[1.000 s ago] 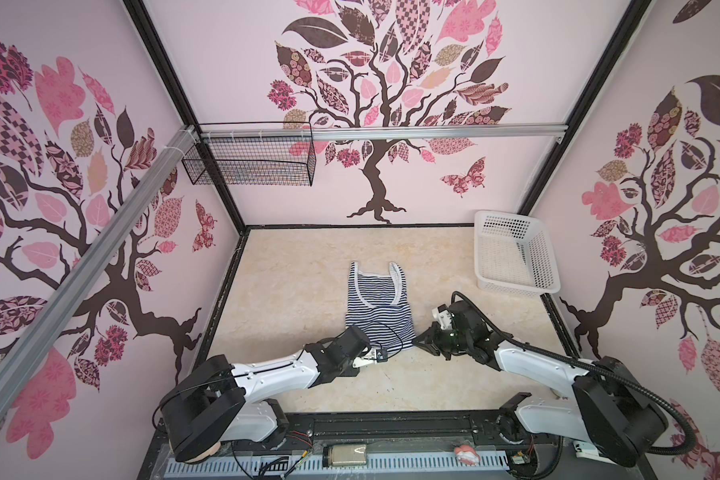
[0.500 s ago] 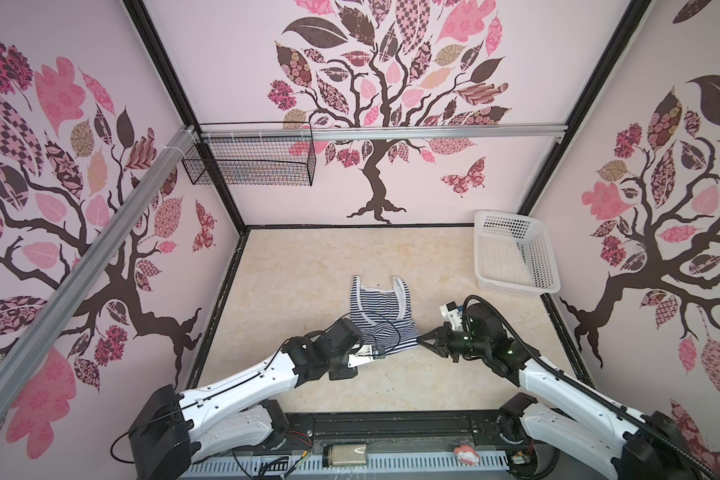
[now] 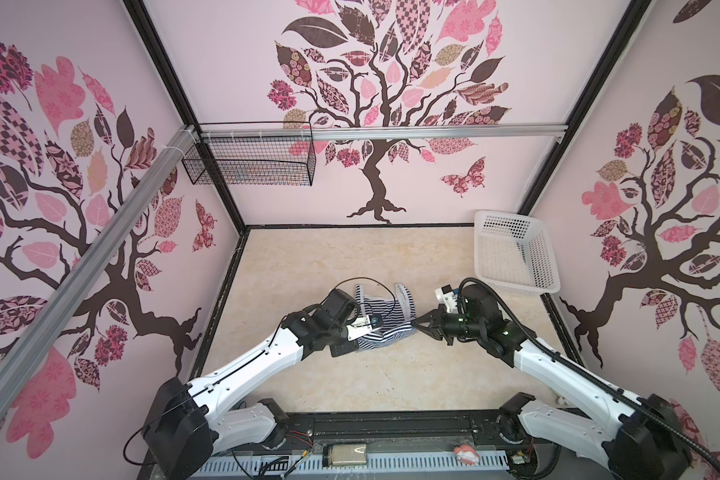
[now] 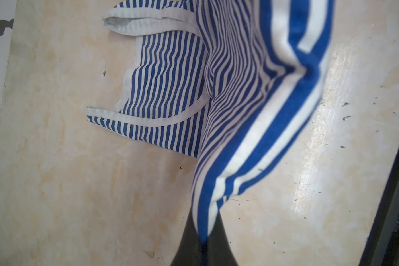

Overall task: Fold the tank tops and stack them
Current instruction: 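Lift the folded edge with both grippers and fold it toward the straps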

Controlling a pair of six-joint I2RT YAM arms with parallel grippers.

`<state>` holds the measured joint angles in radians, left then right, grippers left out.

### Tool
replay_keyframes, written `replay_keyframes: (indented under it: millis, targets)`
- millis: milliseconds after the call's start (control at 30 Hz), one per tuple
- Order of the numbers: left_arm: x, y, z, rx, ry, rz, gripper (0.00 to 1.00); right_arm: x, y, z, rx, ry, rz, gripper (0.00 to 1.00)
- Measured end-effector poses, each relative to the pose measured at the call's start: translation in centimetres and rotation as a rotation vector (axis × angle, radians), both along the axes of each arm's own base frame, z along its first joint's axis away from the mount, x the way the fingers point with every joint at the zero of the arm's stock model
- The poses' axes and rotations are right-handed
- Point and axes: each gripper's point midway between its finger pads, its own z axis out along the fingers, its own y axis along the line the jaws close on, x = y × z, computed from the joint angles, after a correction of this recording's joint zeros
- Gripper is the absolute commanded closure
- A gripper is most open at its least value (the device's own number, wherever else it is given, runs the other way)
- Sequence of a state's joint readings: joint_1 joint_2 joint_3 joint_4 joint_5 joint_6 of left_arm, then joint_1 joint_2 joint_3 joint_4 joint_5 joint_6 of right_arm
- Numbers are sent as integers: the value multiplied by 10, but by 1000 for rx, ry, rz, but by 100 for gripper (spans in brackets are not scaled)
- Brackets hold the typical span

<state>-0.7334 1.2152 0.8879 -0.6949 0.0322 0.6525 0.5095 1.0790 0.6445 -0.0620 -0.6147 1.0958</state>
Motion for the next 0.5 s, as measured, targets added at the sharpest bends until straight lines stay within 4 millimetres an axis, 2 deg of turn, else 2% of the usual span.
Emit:
replay_keyframes:
  millis: [200, 500]
  targets:
    - [18, -8, 7, -8, -18, -8, 100, 27, -2, 7, 12, -8, -28, 97]
    - [75, -3, 4, -24, -3, 73, 100, 60, -5, 11, 13, -21, -47, 97]
